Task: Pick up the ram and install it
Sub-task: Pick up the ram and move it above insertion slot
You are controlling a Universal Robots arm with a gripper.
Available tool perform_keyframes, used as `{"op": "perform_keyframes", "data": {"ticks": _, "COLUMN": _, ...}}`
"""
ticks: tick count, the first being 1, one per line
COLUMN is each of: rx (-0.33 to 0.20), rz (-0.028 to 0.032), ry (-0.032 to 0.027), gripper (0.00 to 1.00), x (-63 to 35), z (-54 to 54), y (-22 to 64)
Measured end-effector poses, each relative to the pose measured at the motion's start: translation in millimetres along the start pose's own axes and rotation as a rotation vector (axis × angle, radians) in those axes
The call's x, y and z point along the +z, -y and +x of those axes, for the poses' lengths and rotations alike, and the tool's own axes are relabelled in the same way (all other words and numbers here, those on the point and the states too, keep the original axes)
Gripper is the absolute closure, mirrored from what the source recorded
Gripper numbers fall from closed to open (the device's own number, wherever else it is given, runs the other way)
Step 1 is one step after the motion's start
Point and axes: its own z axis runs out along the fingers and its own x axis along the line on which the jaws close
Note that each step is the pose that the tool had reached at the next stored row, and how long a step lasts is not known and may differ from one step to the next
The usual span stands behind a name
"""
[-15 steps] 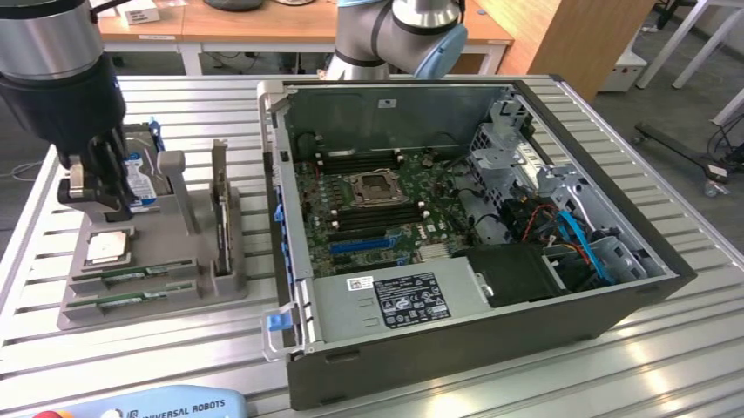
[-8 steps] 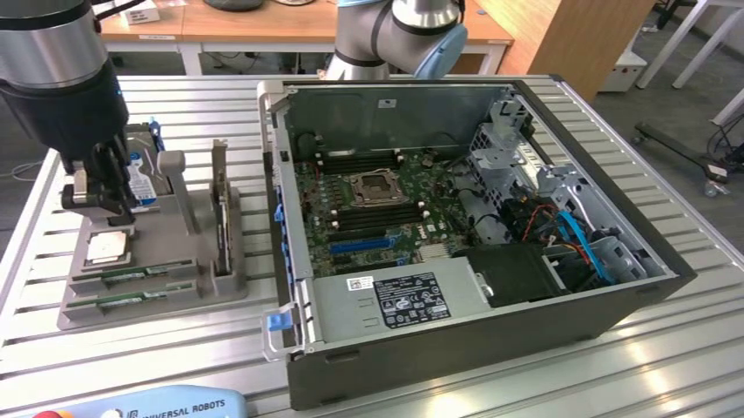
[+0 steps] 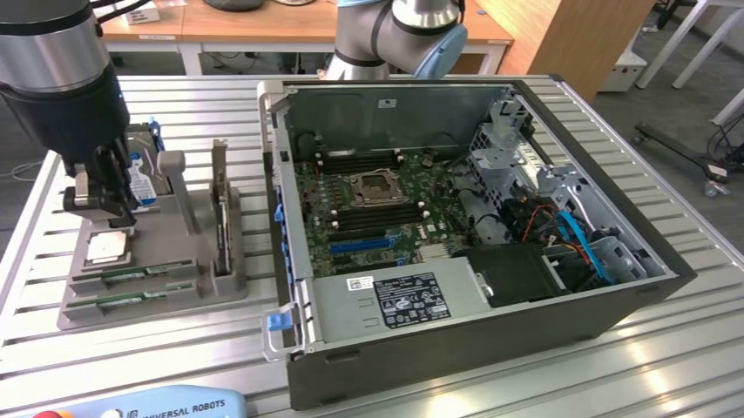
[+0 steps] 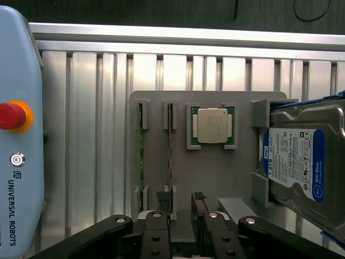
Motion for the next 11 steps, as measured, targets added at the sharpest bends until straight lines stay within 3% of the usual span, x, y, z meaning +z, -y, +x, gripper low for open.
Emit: {"op": "perform_keyframes", "data": {"ticks": 11, "rx": 0.0, "rz": 0.0, "ry": -0.0001, "gripper": 0.7, "x": -0.3, "z": 17.8, "y": 0.0}}
